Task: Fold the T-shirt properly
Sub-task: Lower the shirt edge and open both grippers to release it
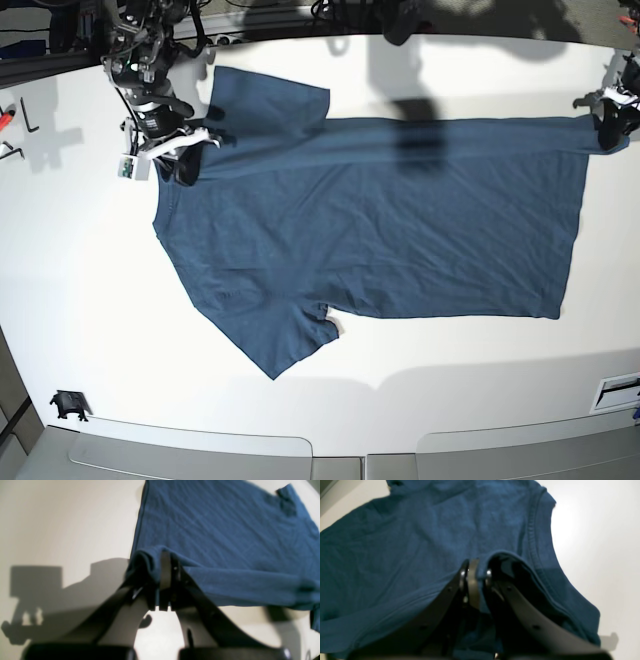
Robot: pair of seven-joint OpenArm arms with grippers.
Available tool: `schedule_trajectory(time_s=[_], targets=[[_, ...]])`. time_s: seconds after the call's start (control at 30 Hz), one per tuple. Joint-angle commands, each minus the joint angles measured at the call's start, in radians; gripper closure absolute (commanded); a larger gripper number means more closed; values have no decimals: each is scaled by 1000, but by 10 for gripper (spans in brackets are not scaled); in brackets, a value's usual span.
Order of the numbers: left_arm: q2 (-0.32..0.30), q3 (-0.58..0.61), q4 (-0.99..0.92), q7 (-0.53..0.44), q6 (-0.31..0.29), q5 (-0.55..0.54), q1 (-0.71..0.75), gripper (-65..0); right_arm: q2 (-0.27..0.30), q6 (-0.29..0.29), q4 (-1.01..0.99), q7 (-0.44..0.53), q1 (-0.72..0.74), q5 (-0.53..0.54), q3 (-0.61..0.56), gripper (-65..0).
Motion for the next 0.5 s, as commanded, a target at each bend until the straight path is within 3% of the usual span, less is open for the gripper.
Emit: schedule_trajectory(time_s=[0.0, 0.47], targets=[[-22, -10, 14, -33, -7, -16, -4, 0, 8, 3, 11, 31, 10, 6, 4, 0], [-22, -10, 14, -32, -7, 2, -8, 0, 8, 3, -39, 31, 55, -50, 4, 0]])
